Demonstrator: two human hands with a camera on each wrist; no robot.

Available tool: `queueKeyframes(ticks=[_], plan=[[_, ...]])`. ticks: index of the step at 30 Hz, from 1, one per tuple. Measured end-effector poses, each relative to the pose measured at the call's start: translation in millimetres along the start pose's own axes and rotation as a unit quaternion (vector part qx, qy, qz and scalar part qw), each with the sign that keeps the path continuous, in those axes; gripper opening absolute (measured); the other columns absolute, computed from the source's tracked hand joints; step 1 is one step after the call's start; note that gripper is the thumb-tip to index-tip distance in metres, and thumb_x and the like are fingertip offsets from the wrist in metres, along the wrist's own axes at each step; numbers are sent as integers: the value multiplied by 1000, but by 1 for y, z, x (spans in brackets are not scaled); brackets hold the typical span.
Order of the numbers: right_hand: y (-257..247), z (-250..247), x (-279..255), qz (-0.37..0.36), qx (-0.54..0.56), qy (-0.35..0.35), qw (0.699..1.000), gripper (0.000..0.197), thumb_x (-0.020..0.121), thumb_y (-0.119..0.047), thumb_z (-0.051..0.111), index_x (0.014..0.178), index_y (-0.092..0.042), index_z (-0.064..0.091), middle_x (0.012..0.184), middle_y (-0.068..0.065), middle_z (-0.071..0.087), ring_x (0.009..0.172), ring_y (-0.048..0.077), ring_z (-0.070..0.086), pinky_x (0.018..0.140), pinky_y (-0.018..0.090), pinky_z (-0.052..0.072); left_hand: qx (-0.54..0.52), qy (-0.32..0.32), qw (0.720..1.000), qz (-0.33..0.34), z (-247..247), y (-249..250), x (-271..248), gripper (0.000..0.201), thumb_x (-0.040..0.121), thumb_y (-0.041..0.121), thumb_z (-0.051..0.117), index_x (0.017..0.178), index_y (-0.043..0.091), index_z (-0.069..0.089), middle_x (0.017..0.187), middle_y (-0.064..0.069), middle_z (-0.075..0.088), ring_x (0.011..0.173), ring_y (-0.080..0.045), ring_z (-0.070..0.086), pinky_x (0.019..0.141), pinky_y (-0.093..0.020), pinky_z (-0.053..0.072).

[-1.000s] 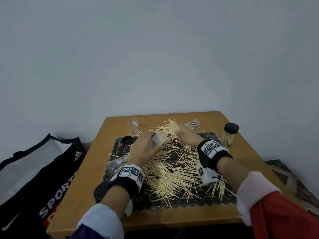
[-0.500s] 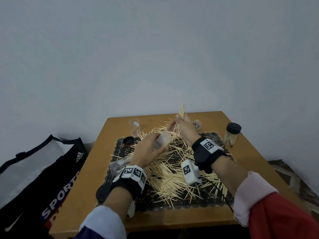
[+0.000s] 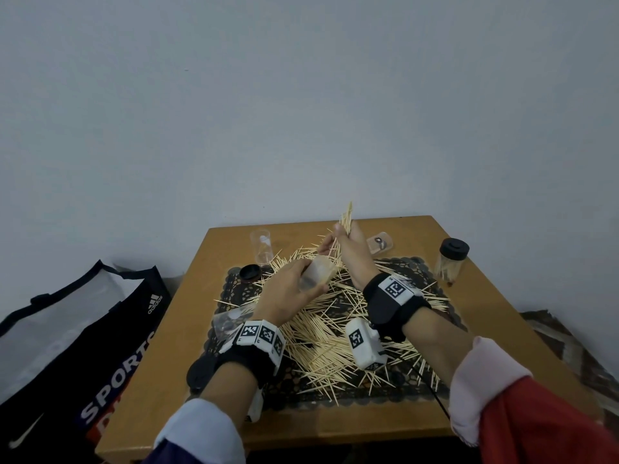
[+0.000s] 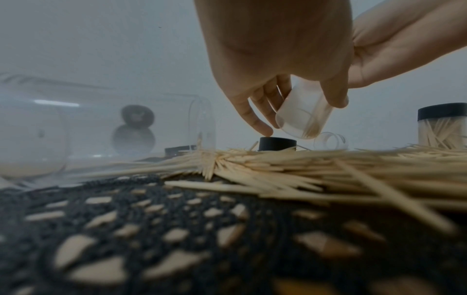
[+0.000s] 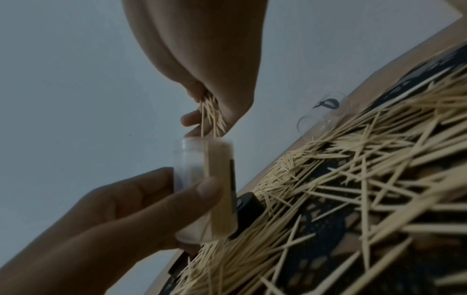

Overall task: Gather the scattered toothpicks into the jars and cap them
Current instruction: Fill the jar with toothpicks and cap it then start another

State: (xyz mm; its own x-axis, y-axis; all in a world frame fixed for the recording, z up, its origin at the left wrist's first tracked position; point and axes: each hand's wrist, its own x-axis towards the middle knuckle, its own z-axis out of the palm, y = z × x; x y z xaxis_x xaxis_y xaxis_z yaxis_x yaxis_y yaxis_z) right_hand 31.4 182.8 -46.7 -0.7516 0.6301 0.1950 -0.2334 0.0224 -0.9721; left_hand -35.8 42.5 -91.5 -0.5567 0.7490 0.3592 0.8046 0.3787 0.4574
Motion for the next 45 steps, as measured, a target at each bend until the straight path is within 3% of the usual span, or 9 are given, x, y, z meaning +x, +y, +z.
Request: queueKeyframes(ticks=[7,11,16,18,20,23,26,35,45], plan=[[6,12,-3,16,64,-6,998,11,106,-23,34,104,-17,42,85,11,67,80,25,69,85,42,53,-34,2,999,17,0,3,-1,62,85,58,64,127,13,55,114,1,63,97,-15,59,84,-34,50],[9,13,-9,1,21,-4,1000,17,106,-26,35,111,-12,45,92,11,71,84,14,69,83,32,51,-49,21,999,3,2,-1,1,69,81,71,55,123,16,56,109,5,64,92,-11,60,82,-35,53],[13,12,-15,13,-6,-45,999,20,105,-32,35,115,-18,45,105,-5,73,114,3,58,100,27,36,-68,28,997,10,0,1,0,73,80,75,49,120,15,57,105,3,65,90,-13,61,80,-38,53],[13,11,-17,21,-4,-59,998,29,104,-31,40,124,-12,43,110,-9,71,111,-5,56,99,22,35,-67,33,997,11,-2,4,-1,70,83,70,54,122,12,57,107,1,65,91,-15,61,81,-36,52],[13,11,-17,32,9,-57,998,34,102,-27,46,128,-5,45,113,-9,71,112,2,57,102,31,35,-66,44,997,4,-4,4,-1,70,84,66,55,126,9,55,110,-1,65,94,-15,60,82,-35,51],[12,10,-16,43,40,-52,997,7,98,-20,52,101,-15,56,112,0,72,114,15,60,105,41,32,-64,46,997,1,-4,3,0,73,83,67,53,128,9,54,113,-2,65,97,-15,60,83,-34,50],[13,9,-15,49,65,-46,996,10,98,-25,51,94,-17,52,106,4,73,114,24,61,111,51,30,-55,45,997,4,-3,2,0,73,83,67,54,127,9,55,112,-1,65,96,-14,60,79,-29,48],[17,8,-17,60,133,-1,989,12,96,-19,56,99,-16,45,101,12,73,107,28,64,107,54,38,-38,49,998,5,-3,2,0,68,84,63,58,125,8,55,112,-2,64,96,-14,58,77,-26,43],[15,5,-14,24,89,43,995,19,96,-6,55,111,-14,46,88,4,71,87,13,66,94,38,47,-22,53,998,-3,-3,1,0,64,86,59,60,127,10,54,110,-1,63,93,-12,55,73,-26,39]])
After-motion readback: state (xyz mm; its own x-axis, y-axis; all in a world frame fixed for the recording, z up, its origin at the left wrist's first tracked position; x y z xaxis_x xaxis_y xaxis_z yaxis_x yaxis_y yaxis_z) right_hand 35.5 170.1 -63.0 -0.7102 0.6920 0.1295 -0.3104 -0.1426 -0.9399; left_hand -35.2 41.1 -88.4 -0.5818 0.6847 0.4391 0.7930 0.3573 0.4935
